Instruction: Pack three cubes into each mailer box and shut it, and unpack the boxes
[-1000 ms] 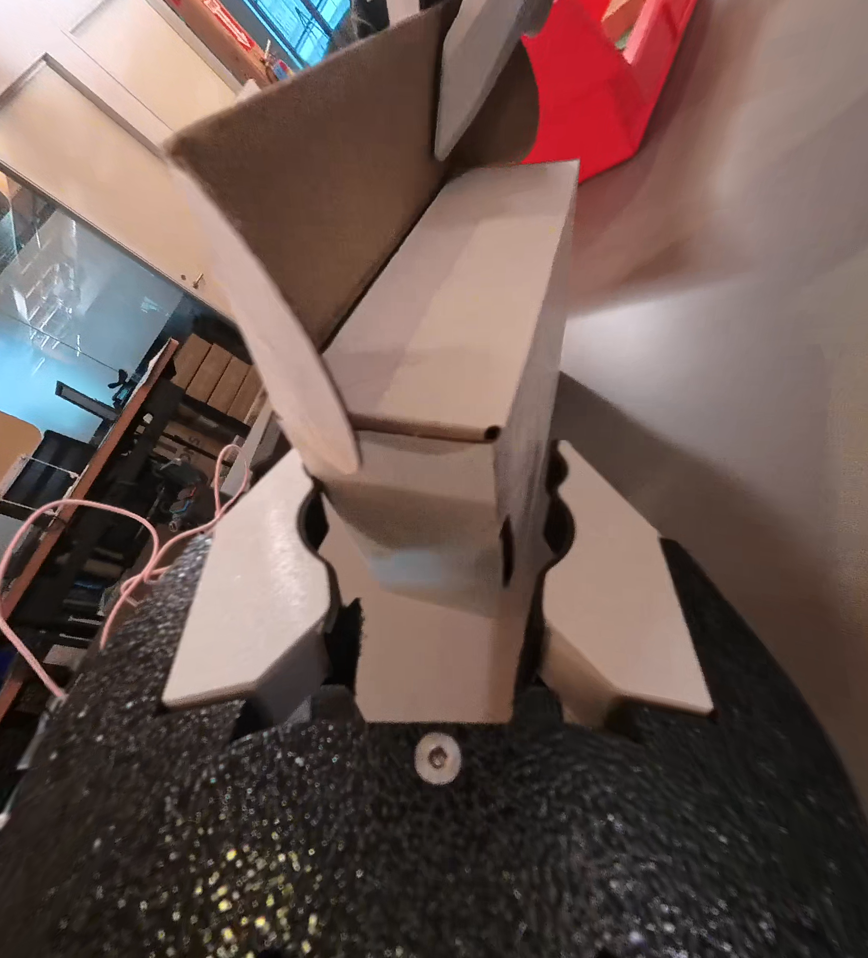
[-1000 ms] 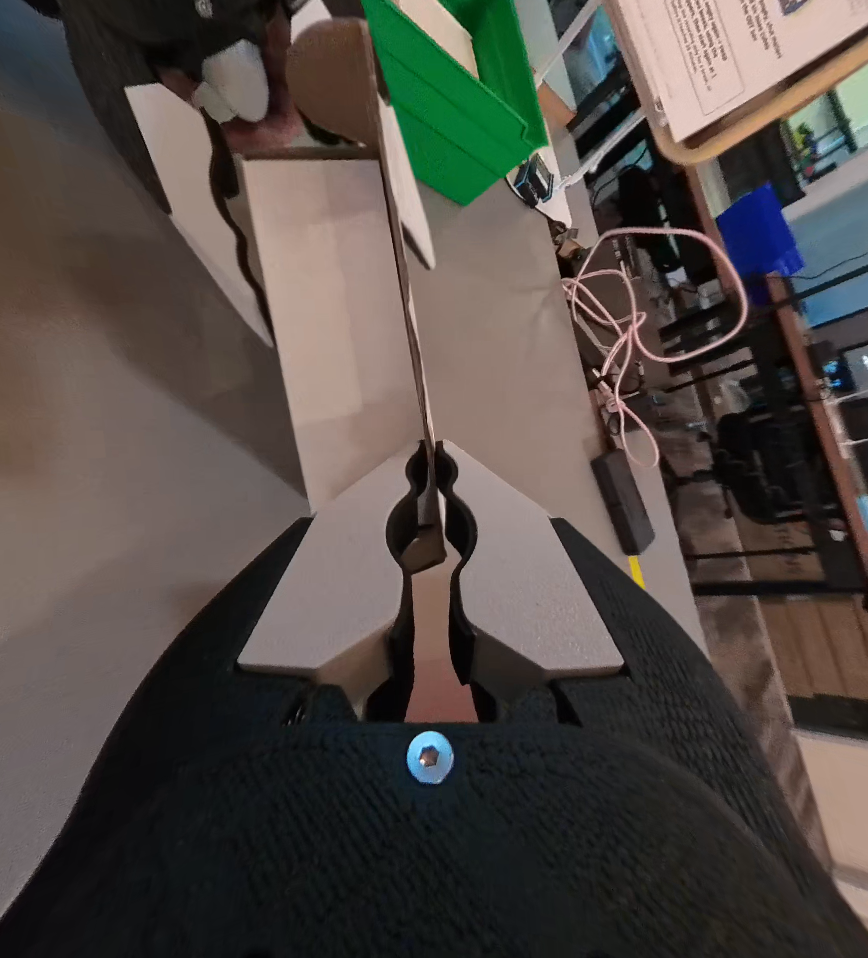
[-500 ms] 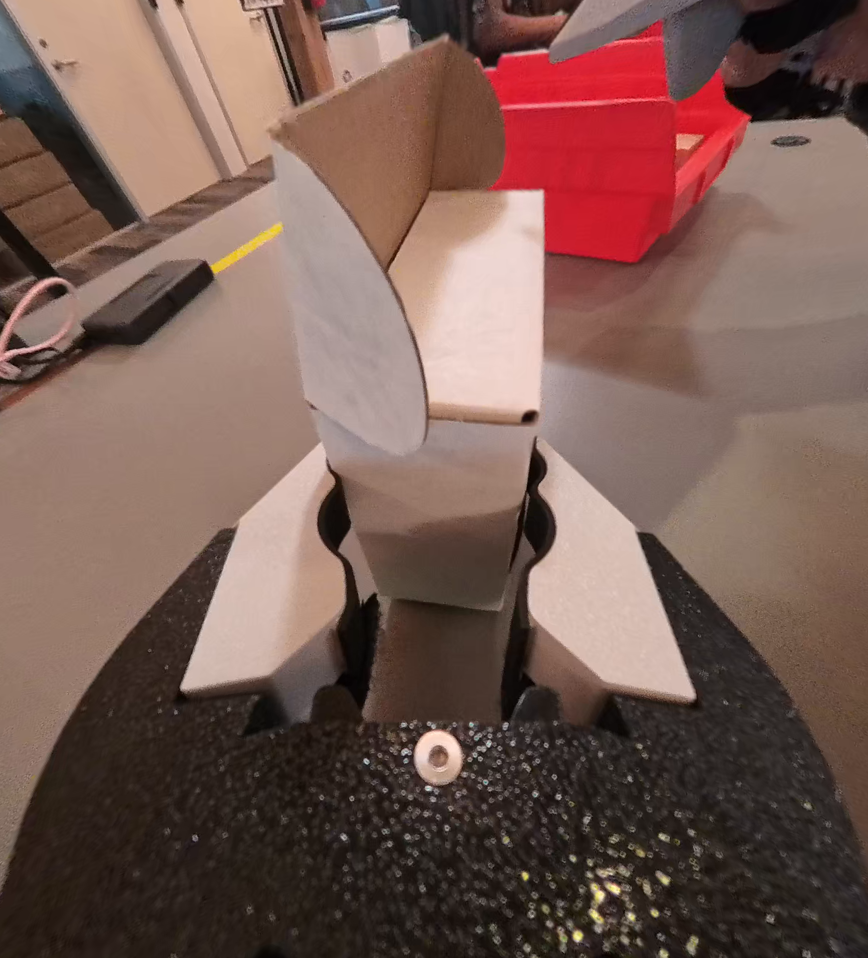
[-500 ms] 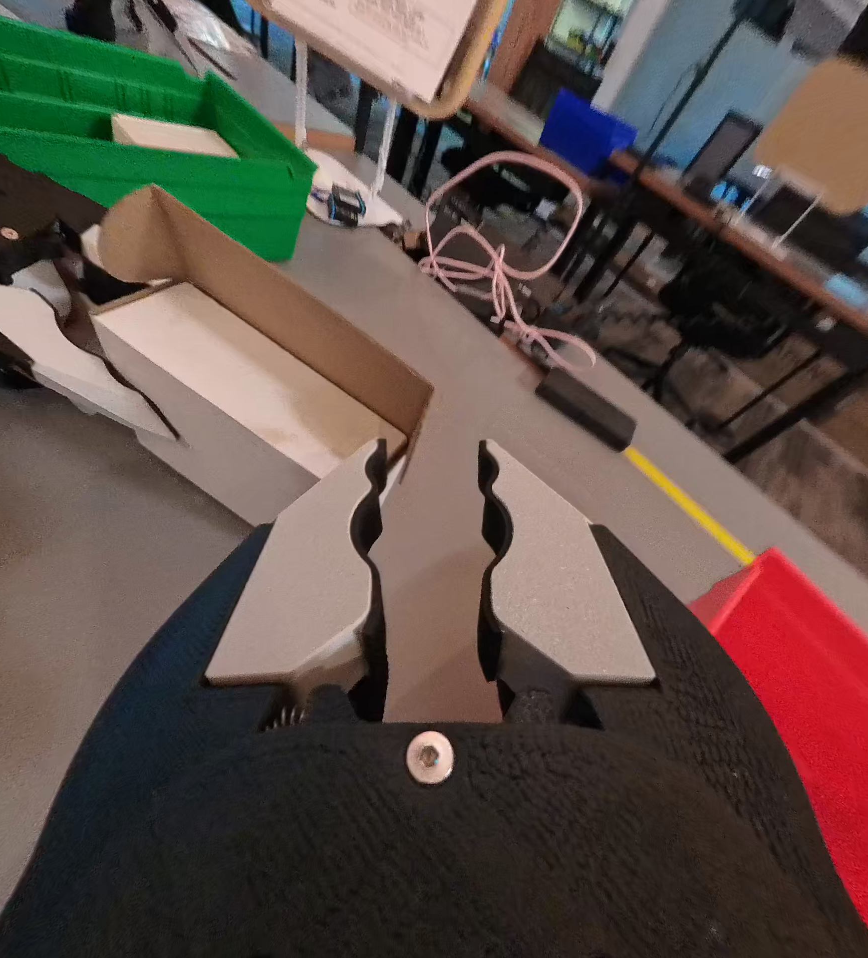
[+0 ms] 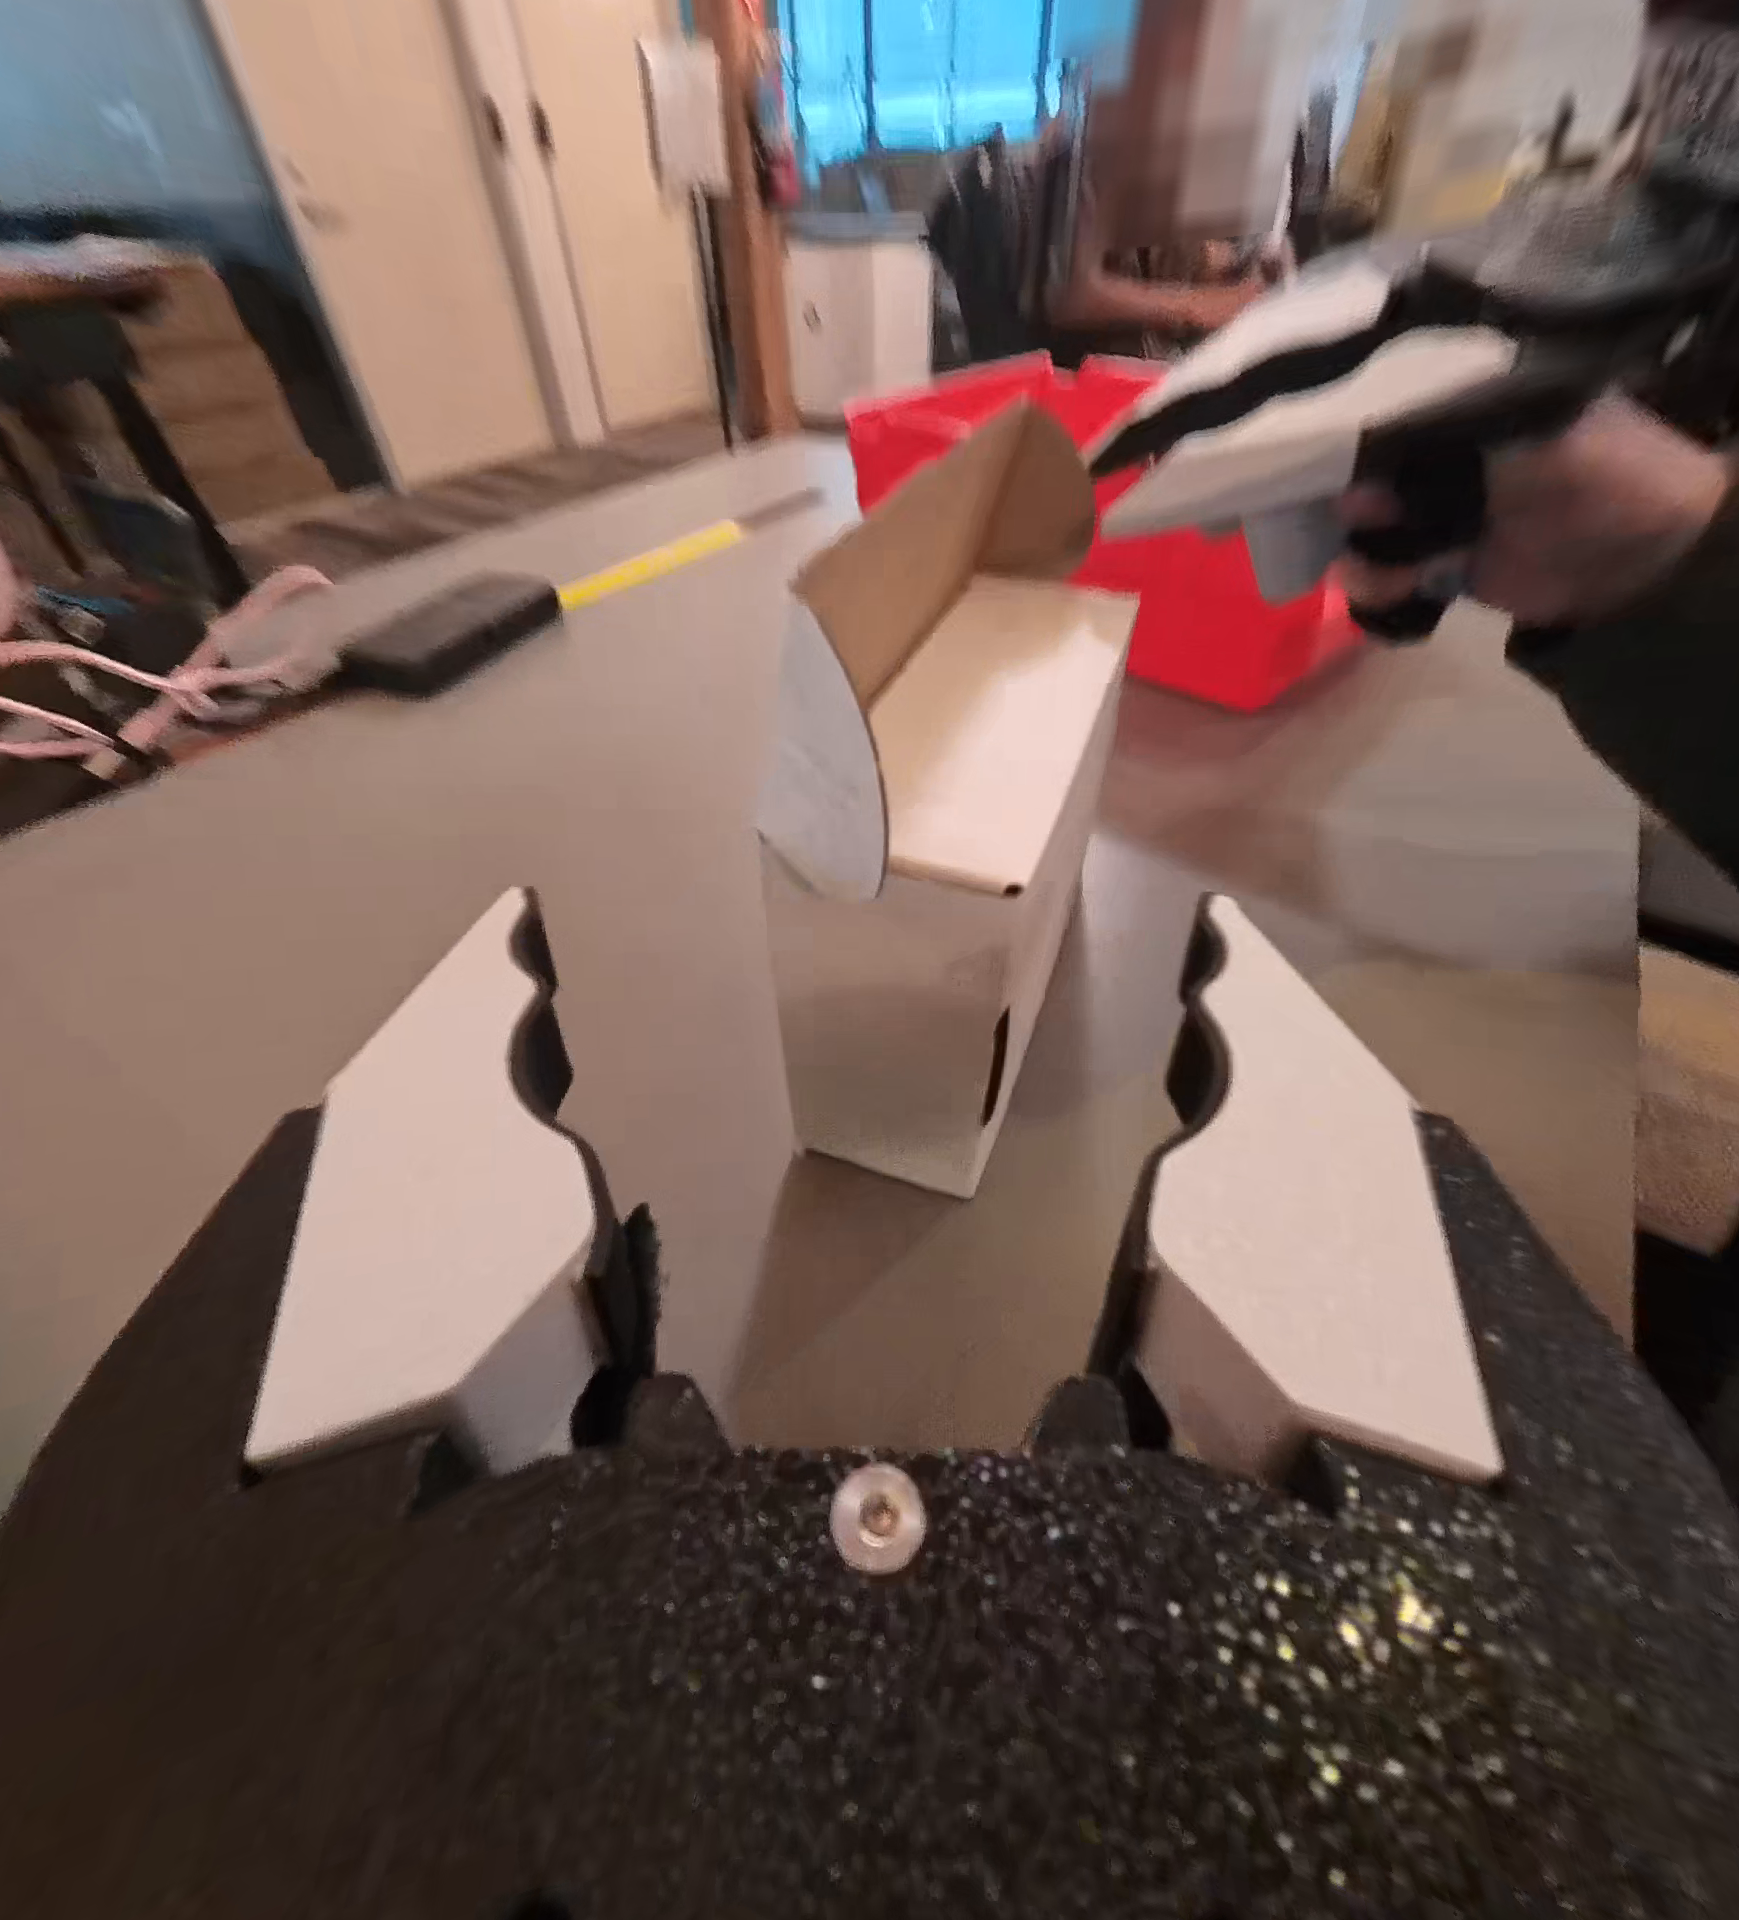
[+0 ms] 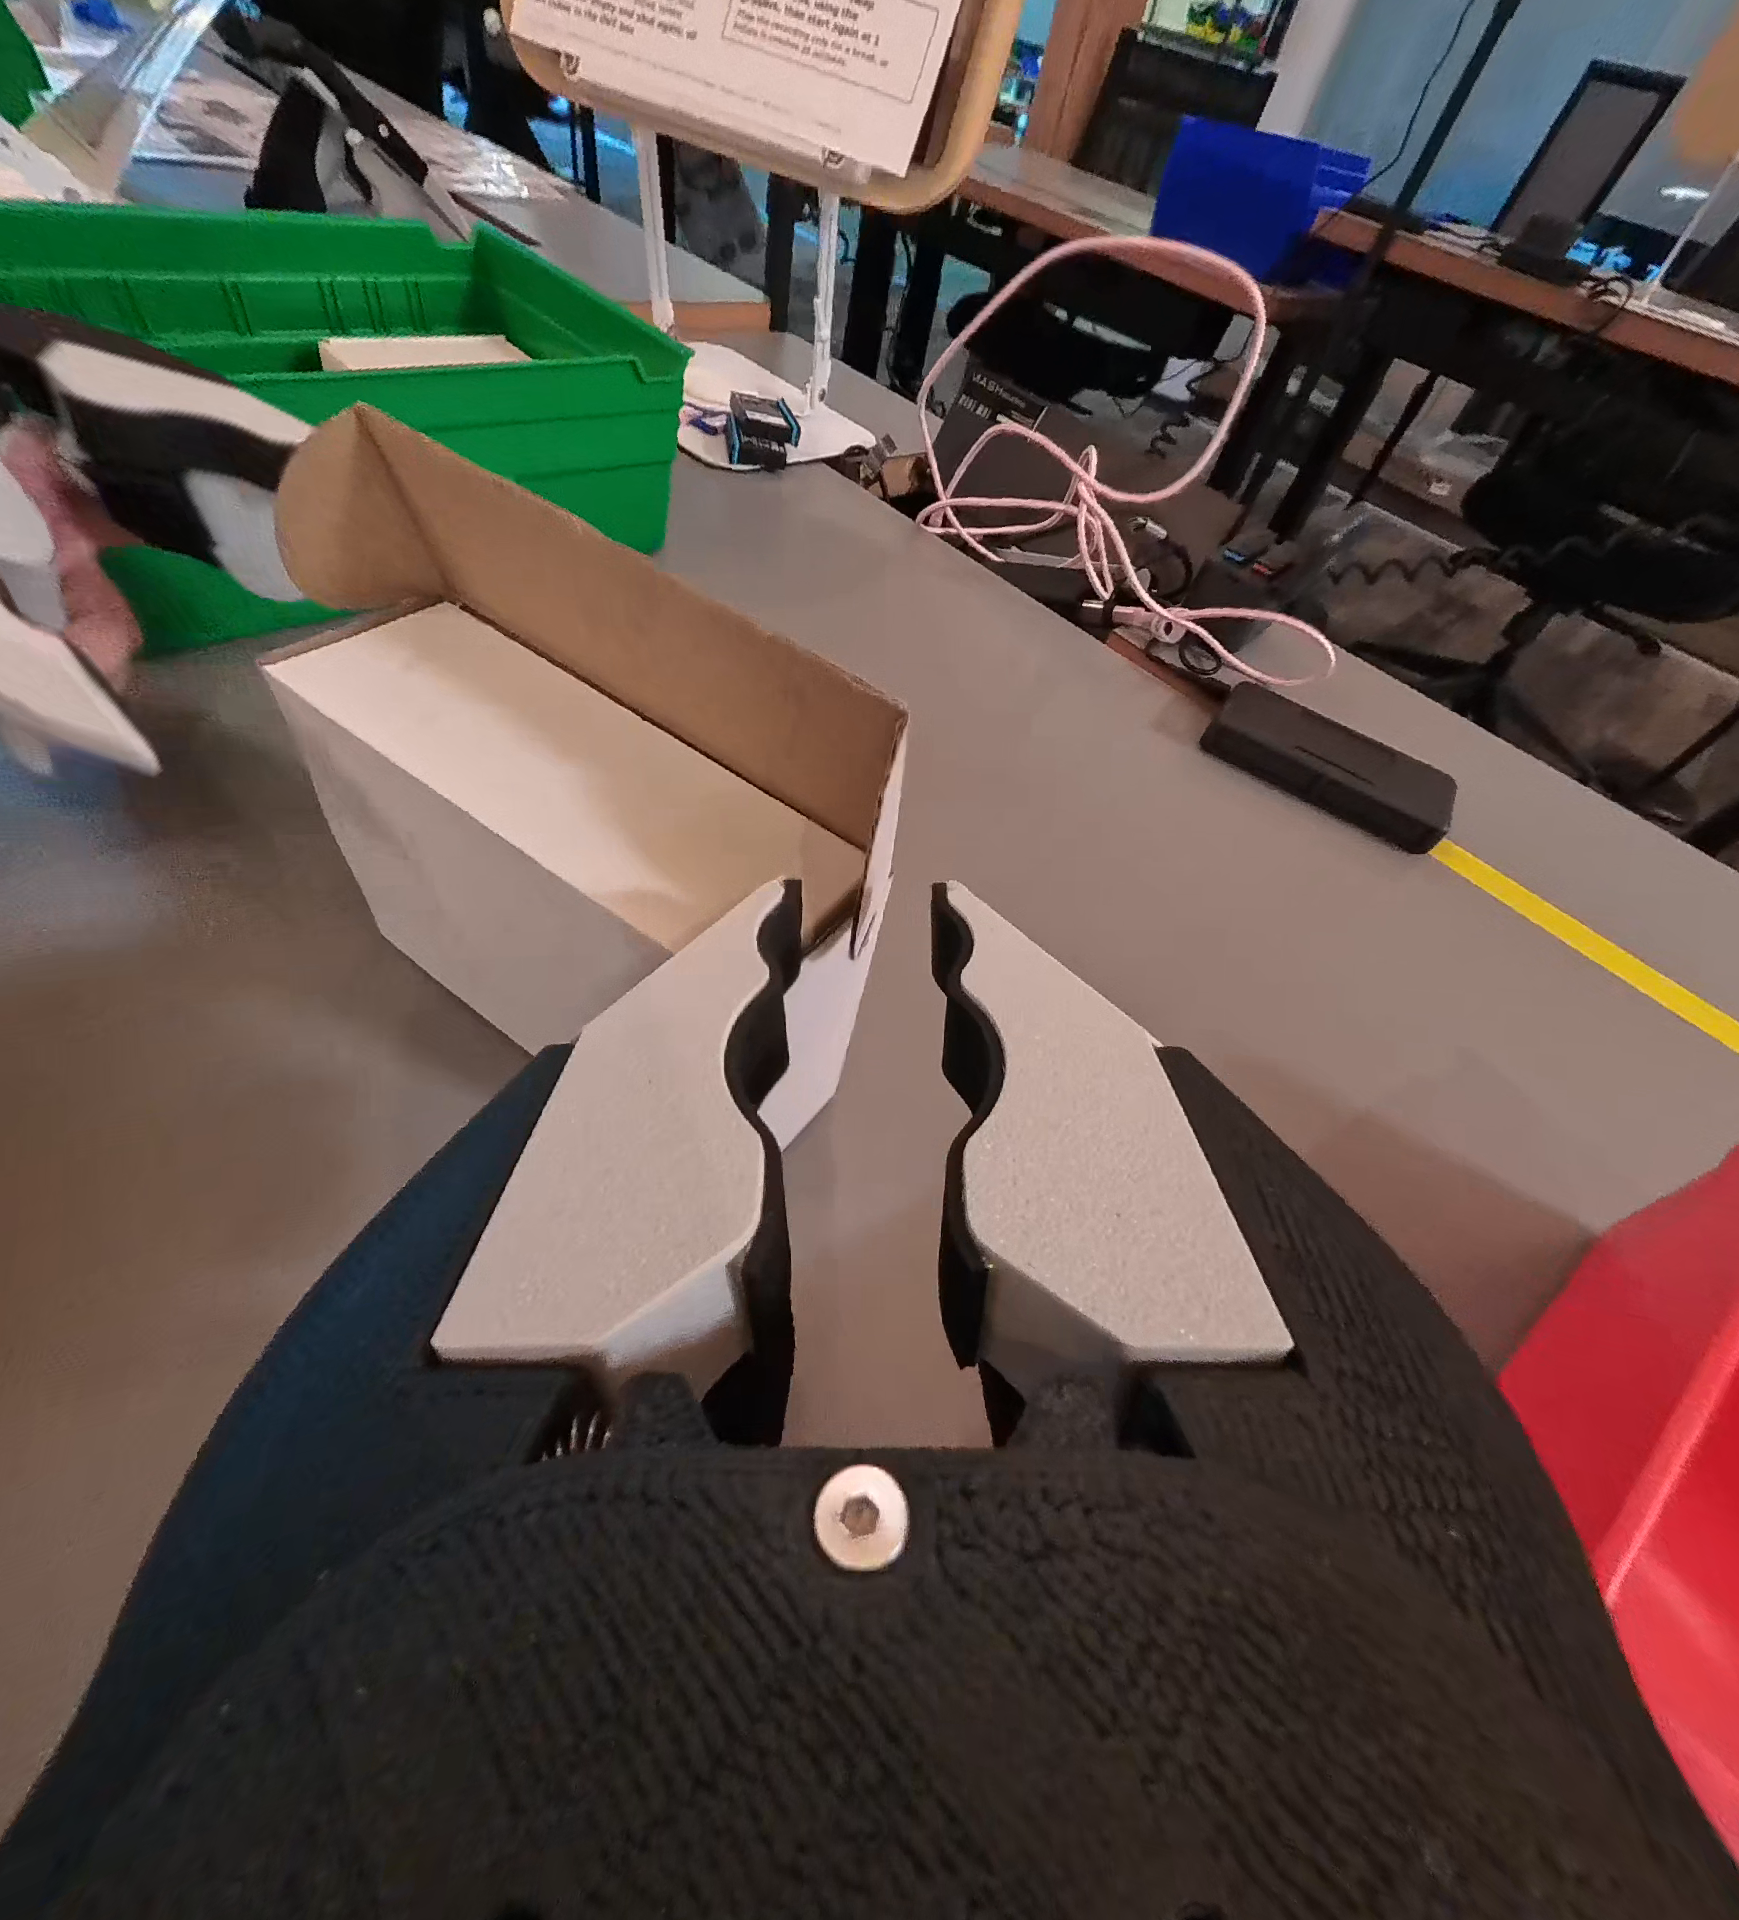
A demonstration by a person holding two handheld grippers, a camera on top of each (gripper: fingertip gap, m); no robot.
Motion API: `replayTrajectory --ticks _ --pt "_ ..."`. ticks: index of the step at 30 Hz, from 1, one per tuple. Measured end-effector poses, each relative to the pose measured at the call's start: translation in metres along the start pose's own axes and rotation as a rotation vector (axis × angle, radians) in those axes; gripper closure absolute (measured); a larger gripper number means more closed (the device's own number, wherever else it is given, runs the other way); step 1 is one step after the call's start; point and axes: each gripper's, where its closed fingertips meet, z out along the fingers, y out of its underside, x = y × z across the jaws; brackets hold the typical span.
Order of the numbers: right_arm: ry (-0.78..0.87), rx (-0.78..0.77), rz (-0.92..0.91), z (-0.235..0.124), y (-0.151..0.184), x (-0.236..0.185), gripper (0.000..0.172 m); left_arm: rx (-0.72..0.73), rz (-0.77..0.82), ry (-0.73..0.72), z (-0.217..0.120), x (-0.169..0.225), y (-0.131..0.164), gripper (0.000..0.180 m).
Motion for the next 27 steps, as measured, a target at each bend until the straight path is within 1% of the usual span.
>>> replayTrajectory --ticks 1,2,3,6,7,9,10,12,13,15,16,17,18,20,23,24,26,27 --pt "0.006 0.01 0.01 -0.001 0.001 0.001 0.148 0.056 0.0 -0.033 -0.007 -0.001 -0.009 0.074" --pt "0.016 0.02 0.021 -0.001 0.003 0.002 0.148 0.105 -0.004 -0.06 -0.013 -0.001 -0.017 0.08" --pt "0.03 0.033 0.03 -0.002 0.004 0.003 0.147 0.133 -0.013 -0.081 -0.015 0.0 -0.02 0.08" --pt "0.135 0.127 0.031 -0.011 -0.004 0.007 0.138 0.113 -0.04 -0.13 -0.009 -0.002 -0.01 0.051" --pt "0.174 0.172 0.034 -0.015 -0.01 0.007 0.133 0.095 -0.049 -0.12 -0.002 -0.002 -0.004 0.045" --pt "0.23 0.249 0.055 -0.021 -0.022 0.004 0.115 0.049 -0.062 -0.079 0.014 -0.001 0.01 0.043" --pt "0.237 0.279 0.066 -0.022 -0.028 -0.001 0.111 0.027 -0.06 -0.06 0.023 -0.002 0.016 0.044" --pt "0.214 0.323 0.093 -0.021 -0.039 -0.021 0.111 -0.056 -0.049 -0.025 0.038 0.0 0.03 0.048" --pt "0.183 0.333 0.103 -0.017 -0.044 -0.035 0.113 -0.08 -0.032 -0.004 0.044 0.003 0.032 0.051" --pt "0.088 0.317 0.115 -0.005 -0.049 -0.067 0.125 -0.103 0.023 -0.005 0.051 0.008 0.034 0.066" --pt "0.042 0.293 0.116 0.004 -0.05 -0.083 0.128 -0.122 0.05 -0.019 0.054 0.008 0.037 0.078" --pt "0.016 0.267 0.114 0.012 -0.051 -0.094 0.13 -0.133 0.076 -0.045 0.056 0.006 0.038 0.094" --pt "-0.003 0.248 0.108 0.02 -0.053 -0.103 0.134 -0.132 0.099 -0.053 0.057 0.007 0.038 0.098" --pt "-0.052 0.189 0.082 0.037 -0.054 -0.118 0.142 -0.128 0.111 -0.058 0.058 0.009 0.037 0.1" --pt "-0.069 0.126 0.054 0.058 -0.059 -0.126 0.145 -0.127 0.097 -0.075 0.058 0.009 0.037 0.106" --pt "-0.07 0.098 0.045 0.063 -0.059 -0.128 0.145 -0.127 0.093 -0.082 0.058 0.009 0.036 0.107" --pt "-0.089 -0.016 0.031 0.077 -0.049 -0.136 0.133 -0.128 0.097 -0.095 0.058 0.009 0.036 0.108" --pt "-0.085 -0.061 0.015 0.082 -0.044 -0.138 0.132 -0.127 0.102 -0.1 0.058 0.01 0.036 0.108"
